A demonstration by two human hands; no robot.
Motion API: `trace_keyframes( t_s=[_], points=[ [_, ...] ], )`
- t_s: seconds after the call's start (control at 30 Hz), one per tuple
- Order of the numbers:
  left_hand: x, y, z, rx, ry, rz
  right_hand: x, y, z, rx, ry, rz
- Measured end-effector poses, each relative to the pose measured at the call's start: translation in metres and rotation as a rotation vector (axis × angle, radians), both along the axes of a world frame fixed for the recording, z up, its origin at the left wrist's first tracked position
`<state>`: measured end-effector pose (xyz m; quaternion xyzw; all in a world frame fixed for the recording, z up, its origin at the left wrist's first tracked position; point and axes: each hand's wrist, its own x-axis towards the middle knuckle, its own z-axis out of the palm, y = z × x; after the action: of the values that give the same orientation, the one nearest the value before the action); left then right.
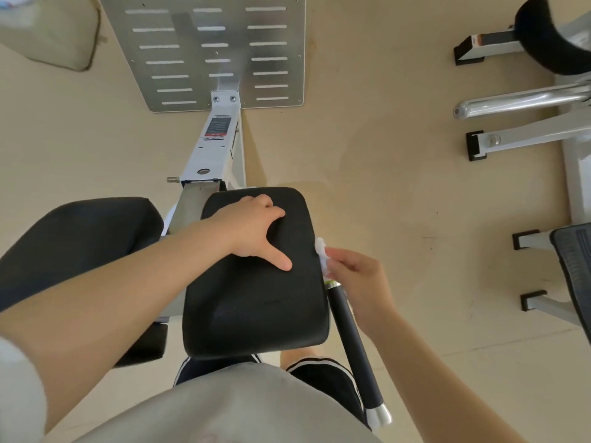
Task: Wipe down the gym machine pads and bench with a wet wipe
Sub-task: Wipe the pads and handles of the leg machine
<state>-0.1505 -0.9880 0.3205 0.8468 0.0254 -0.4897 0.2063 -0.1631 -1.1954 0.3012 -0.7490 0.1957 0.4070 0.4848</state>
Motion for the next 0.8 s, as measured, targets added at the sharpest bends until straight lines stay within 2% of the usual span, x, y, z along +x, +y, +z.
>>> trace_keyframes(
  t_s=[0.2,0.27,0.33,0.53,0.63,0.7,0.8],
  points=[
    [-0.002,-0.004,0.002,0.02,0.056,0.018,0.009,0.027,-0.03,0.023,-0.061,0.043],
    [-0.006,-0.005,0.003,0.028,0.055,0.031,0.015,0.033,-0.045,0.055,-0.041,-0.027],
    [-0.009,-0.007,0.006,0.043,-0.002,0.023,0.016,0.029,-0.052,0.089,-0.036,-0.082],
    [-0.031,-0.028,0.03,-0.033,-0.234,0.128,-0.033,-0.021,0.012,0.127,-0.152,0.022],
    [-0.051,-0.041,0.043,-0.068,-0.322,0.225,-0.045,-0.026,0.021,0.126,-0.169,0.069],
    [-0.063,-0.046,0.048,-0.069,-0.332,0.239,-0.038,-0.015,0.017,0.083,-0.196,0.097],
    [-0.085,-0.058,0.053,-0.011,-0.339,0.183,-0.025,0.002,0.01,0.126,-0.214,0.06]
  ],
)
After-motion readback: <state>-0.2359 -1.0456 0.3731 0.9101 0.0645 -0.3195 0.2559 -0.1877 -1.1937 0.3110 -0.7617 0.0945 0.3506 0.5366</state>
